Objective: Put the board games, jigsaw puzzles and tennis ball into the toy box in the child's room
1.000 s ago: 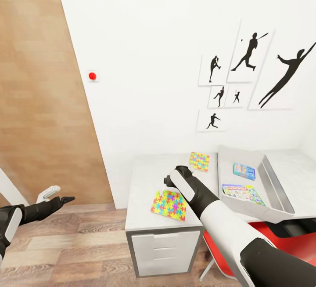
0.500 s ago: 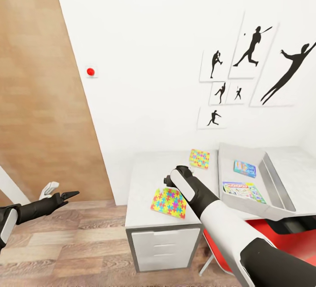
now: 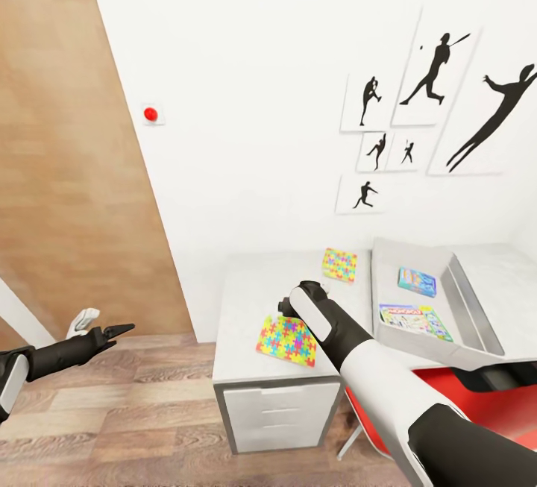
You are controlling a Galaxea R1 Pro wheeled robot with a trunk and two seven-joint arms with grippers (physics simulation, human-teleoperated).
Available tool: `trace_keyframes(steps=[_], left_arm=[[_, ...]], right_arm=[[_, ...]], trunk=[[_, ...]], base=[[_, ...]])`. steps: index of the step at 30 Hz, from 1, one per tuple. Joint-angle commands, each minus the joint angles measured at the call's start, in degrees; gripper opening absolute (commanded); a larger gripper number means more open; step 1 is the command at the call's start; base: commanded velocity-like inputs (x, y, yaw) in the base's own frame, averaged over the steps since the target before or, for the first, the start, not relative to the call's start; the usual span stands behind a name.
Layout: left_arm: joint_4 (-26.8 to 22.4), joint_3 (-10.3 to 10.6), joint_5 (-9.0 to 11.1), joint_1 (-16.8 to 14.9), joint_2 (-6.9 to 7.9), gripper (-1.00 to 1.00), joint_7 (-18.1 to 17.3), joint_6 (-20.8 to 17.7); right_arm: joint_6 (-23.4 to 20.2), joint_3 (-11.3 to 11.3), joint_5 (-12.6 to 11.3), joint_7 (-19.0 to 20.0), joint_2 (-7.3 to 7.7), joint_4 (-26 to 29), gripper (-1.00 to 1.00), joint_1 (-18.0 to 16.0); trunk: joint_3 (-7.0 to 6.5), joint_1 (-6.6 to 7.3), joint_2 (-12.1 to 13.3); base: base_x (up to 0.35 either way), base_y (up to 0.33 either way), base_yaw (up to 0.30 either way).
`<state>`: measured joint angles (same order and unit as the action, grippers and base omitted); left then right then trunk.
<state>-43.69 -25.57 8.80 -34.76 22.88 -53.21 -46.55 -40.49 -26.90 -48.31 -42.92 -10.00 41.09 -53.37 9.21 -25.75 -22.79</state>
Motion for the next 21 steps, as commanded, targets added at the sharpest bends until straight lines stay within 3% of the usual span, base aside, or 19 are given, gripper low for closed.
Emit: trace_keyframes(steps=[1,7,14,21], left_arm=[[0.01,-0.05,0.08,-0.05,-0.03,1.00,-0.13,-0.29],[0.01,-0.05,0.08,-0.04,-0.04,1.00,-0.14,-0.29],[0.01,-0.07,0.10,-0.04,-0.05,1.00,-1.11,-0.35],[0.01,0.30,-0.27,-0.19,-0.32,1.00,-12.00,-0.71]], right_arm=[[-0.12,-0.12,-0.75,-0.50,0.00,0.04,1.00,-0.07],[-0.05,0.01,-1.74,-0.50,0.00,0.04,1.00,-0.07],[-0.03,1.99,-1.87,0.48,0.00,0.04,1.00,-0.07],[0.19,2.71,-1.87,1.35,0.00,0.08,1.00,-0.07]], trunk=[[0.22,-0.03,-0.13],[0.78,-0.03,-0.13],[1.44,-0.03,-0.13],[2.10,-0.03,-0.13]], base=[[0.000,0.000,0.000],[0.000,0.000,0.000],[0.000,0.000,0.000],[0.000,0.000,0.000]])
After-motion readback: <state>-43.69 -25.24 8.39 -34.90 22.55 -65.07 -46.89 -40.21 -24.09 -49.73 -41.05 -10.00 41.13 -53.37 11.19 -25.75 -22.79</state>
